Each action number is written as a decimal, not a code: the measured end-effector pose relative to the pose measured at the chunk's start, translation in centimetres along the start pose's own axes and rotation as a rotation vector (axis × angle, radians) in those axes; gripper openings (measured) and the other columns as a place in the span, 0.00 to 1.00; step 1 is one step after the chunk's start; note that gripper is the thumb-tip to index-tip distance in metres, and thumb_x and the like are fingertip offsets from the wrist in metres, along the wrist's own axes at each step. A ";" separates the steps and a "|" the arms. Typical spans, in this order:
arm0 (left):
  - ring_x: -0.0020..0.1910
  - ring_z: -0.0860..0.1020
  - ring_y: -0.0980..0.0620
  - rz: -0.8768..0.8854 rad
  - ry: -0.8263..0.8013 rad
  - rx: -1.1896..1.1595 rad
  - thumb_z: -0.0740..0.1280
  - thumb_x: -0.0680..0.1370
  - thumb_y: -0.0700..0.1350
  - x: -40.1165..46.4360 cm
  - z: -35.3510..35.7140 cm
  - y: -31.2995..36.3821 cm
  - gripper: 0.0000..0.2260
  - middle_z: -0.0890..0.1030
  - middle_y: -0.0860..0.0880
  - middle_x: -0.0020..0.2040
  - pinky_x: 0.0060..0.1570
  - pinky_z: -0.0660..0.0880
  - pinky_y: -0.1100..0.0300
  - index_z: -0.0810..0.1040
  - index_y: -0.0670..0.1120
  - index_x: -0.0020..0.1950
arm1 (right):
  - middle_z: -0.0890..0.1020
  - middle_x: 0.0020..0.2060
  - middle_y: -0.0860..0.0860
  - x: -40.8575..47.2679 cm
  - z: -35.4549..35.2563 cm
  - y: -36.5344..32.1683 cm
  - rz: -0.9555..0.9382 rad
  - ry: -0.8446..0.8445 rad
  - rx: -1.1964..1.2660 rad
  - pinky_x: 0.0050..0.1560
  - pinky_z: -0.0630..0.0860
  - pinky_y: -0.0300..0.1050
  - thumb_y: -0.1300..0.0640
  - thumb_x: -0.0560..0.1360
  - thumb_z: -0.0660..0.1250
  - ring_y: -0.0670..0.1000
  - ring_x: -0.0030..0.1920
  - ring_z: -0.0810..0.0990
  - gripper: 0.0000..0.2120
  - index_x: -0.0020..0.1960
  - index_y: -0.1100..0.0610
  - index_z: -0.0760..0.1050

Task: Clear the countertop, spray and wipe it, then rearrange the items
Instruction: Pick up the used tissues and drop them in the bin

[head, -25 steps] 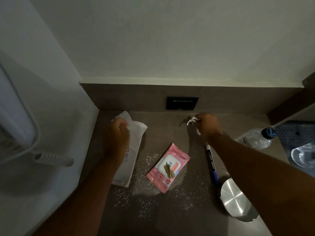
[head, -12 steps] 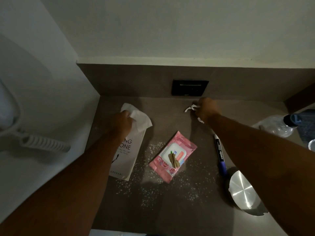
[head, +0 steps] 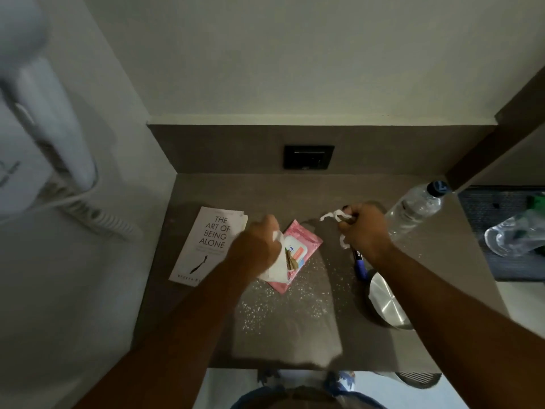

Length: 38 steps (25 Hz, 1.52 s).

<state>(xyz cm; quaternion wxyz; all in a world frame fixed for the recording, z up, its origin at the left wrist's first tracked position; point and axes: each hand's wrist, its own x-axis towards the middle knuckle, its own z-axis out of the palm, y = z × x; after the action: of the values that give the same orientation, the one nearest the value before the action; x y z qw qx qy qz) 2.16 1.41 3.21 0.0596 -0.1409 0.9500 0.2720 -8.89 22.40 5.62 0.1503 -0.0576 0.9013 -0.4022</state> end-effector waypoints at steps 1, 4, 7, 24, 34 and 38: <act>0.40 0.81 0.49 0.017 -0.071 0.033 0.62 0.79 0.50 0.0 1.2 0.1 0.13 0.80 0.46 0.47 0.37 0.80 0.54 0.66 0.51 0.62 | 0.82 0.32 0.51 -1.1 -0.4 0.4 0.017 -0.001 0.002 0.22 0.69 0.30 0.66 0.73 0.70 0.43 0.25 0.80 0.09 0.40 0.54 0.76; 0.44 0.80 0.45 0.132 -0.239 0.181 0.60 0.78 0.56 0.5 3.9 -0.1 0.18 0.82 0.44 0.55 0.42 0.76 0.53 0.62 0.56 0.66 | 0.82 0.36 0.51 -3.9 -2.1 1.8 0.052 0.056 -0.015 0.26 0.71 0.31 0.64 0.73 0.72 0.45 0.32 0.81 0.07 0.41 0.53 0.77; 0.38 0.78 0.49 0.189 -0.222 0.218 0.61 0.78 0.57 0.5 5.6 -0.9 0.11 0.83 0.45 0.50 0.35 0.71 0.56 0.63 0.57 0.56 | 0.82 0.35 0.50 -5.8 -3.7 3.2 0.084 0.111 -0.002 0.25 0.71 0.33 0.64 0.72 0.72 0.45 0.30 0.80 0.08 0.39 0.53 0.77; 0.47 0.79 0.46 -0.275 0.065 -0.385 0.61 0.81 0.45 -3.2 3.2 4.5 0.08 0.79 0.43 0.52 0.38 0.76 0.55 0.71 0.43 0.58 | 0.82 0.25 0.44 -10.6 -13.3 14.1 0.146 0.269 0.022 0.20 0.69 0.34 0.59 0.69 0.75 0.41 0.21 0.77 0.08 0.35 0.54 0.77; 0.36 0.75 0.52 -0.265 -0.182 -0.912 0.61 0.76 0.40 -13.8 20.9 35.3 0.03 0.76 0.46 0.39 0.30 0.73 0.60 0.72 0.48 0.44 | 0.77 0.26 0.48 -18.4 -23.2 25.9 0.028 -0.059 0.282 0.29 0.71 0.38 0.65 0.65 0.77 0.43 0.27 0.72 0.11 0.31 0.57 0.77; 0.37 0.76 0.52 -0.365 -0.235 -0.912 0.61 0.76 0.45 -16.1 27.9 41.3 0.03 0.78 0.47 0.41 0.29 0.74 0.64 0.73 0.50 0.44 | 0.72 0.26 0.48 -21.1 -27.7 32.3 0.129 -0.097 0.309 0.30 0.67 0.40 0.66 0.65 0.74 0.46 0.28 0.68 0.13 0.30 0.61 0.71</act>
<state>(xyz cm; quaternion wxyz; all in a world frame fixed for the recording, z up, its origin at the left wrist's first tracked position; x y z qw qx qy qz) 6.08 53.67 3.32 0.1452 -0.2850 0.6811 0.6587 2.89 68.38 3.92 0.2264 0.0050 0.8222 -0.5222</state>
